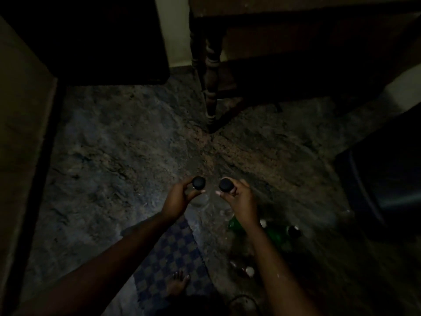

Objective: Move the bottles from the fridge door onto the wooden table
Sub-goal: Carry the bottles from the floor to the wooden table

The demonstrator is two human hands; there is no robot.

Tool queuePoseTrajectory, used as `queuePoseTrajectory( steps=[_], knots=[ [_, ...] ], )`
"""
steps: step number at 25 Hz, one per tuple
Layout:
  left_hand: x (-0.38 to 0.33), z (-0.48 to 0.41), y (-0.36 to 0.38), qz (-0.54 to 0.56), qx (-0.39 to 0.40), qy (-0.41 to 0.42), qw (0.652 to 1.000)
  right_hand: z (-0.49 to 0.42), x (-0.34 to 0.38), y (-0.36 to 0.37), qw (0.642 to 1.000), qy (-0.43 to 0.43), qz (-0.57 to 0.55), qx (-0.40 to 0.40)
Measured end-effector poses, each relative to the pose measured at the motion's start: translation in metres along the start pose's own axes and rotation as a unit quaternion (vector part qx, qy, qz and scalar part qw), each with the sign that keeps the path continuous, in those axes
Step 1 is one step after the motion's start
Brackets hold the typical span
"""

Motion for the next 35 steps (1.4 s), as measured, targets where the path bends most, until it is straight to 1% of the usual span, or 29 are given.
queuePoseTrajectory(
  steps=[3, 6, 10, 13, 15, 19, 24, 27, 29, 35],
  knots=[
    [-0.083, 0.033, -0.051, 0.069, -0.073, 0.035, 0.994, 0.023, 0.093, -0.025, 0.996, -0.089, 0.015, -0.003],
    [-0.151, 0.048, -0.097, 0.051, -0.131, 0.083, 0.987, 0.032, 0.174, -0.045, 0.986, -0.165, 0.015, -0.005],
    [-0.211, 0.026, -0.143, 0.041, -0.163, 0.136, 0.976, 0.01, 0.249, -0.059, 0.973, -0.231, 0.018, 0.007],
    [-0.255, -0.009, -0.168, 0.026, -0.148, 0.186, 0.971, -0.024, 0.297, -0.066, 0.96, -0.277, 0.032, 0.01],
    [-0.282, -0.042, -0.187, 0.033, -0.135, 0.211, 0.967, -0.057, 0.333, -0.069, 0.951, -0.306, 0.048, 0.016],
    [-0.332, -0.129, -0.227, 0.042, -0.115, 0.252, 0.96, -0.139, 0.404, -0.081, 0.943, -0.328, 0.056, 0.01],
    [-0.394, -0.263, -0.248, 0.036, -0.096, 0.276, 0.956, -0.246, 0.477, -0.12, 0.935, -0.345, 0.065, -0.059],
    [-0.417, -0.328, -0.246, 0.04, -0.095, 0.288, 0.952, -0.301, 0.499, -0.14, 0.927, -0.354, 0.075, -0.095],
    [-0.428, -0.369, -0.244, 0.036, -0.104, 0.296, 0.949, -0.343, 0.51, -0.152, 0.924, -0.362, 0.069, -0.102],
    [-0.465, -0.497, -0.216, 0.028, -0.13, 0.302, 0.944, -0.486, 0.524, -0.206, 0.927, -0.367, 0.028, -0.067]
  ],
)
Point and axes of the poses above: each hand's wrist, its own z-axis away from the middle knuckle, its own y-axis out of the palm, x = y × z, the point moved 9 cm from there along -z, towards the middle knuckle, and after that the axes turned 3 degrees about -z, right-handed, at the moved point
